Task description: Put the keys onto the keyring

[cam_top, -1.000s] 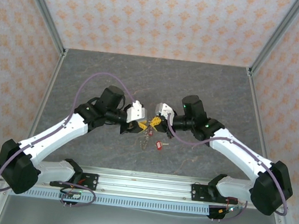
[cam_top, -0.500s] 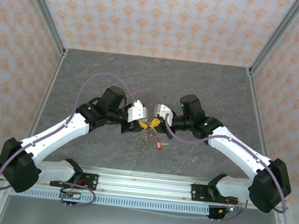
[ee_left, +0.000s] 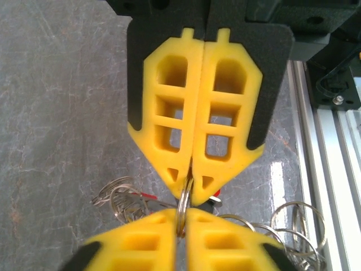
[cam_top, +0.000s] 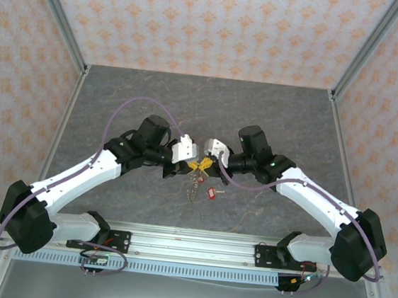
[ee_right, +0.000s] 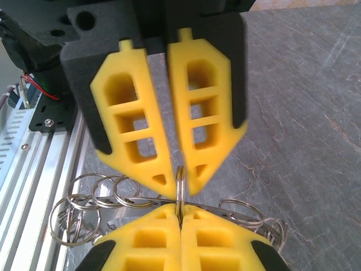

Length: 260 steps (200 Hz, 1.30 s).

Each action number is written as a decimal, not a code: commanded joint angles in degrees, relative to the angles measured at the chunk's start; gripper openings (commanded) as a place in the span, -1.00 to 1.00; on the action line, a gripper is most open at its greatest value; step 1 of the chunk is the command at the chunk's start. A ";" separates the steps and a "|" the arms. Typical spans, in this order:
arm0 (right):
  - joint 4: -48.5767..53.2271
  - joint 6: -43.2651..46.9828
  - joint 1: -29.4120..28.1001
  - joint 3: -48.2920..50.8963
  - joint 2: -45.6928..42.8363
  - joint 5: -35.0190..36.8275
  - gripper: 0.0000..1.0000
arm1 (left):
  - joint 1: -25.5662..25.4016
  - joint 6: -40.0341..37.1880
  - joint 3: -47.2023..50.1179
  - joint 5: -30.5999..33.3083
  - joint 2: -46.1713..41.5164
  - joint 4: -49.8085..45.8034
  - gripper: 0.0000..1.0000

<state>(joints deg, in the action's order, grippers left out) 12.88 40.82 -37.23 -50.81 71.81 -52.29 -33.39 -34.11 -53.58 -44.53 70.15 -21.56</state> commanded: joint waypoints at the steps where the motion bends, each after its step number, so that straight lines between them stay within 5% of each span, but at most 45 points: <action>1: -1.34 1.20 -0.47 -1.78 -0.28 -0.35 -1.00 | -0.33 0.32 -2.38 1.24 0.49 0.63 -1.00; 24: -1.85 0.61 -0.39 -0.32 -1.54 1.73 -0.88 | -0.19 3.33 -0.98 2.94 -0.52 3.46 -1.00; 74: -13.22 -6.78 1.28 5.51 -2.24 -2.92 -0.77 | 0.68 11.48 4.81 -6.70 -3.00 17.73 -1.00; 136: -18.63 -10.10 1.81 7.94 -3.12 -3.13 -0.97 | 1.44 17.17 10.39 -8.34 -4.79 27.51 -1.00; 153: -16.22 -9.13 1.81 6.76 -2.76 -3.14 -1.00 | 1.42 15.86 10.63 -6.98 -5.79 25.20 -0.99; 162: -14.26 -8.25 1.79 5.77 -2.48 -3.25 -1.00 | 1.41 14.40 10.27 -5.59 -6.34 22.62 -0.73; 180: -9.96 -5.98 1.72 3.52 -1.90 -3.97 -1.00 | 1.18 9.24 7.79 -3.20 -6.65 14.51 -0.56; 220: -6.79 -2.59 0.67 1.20 -0.73 -3.46 -1.00 | 0.91 0.97 1.47 -1.53 -3.97 0.96 -0.50; 260: -5.06 -1.31 0.14 -0.51 -0.36 -3.20 -1.00 | 0.60 1.23 -0.97 0.39 -1.92 -0.86 -0.46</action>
<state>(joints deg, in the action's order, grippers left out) 7.35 37.23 -36.60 -48.25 71.29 -54.41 -32.27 -30.72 -52.36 -46.26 66.98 -17.74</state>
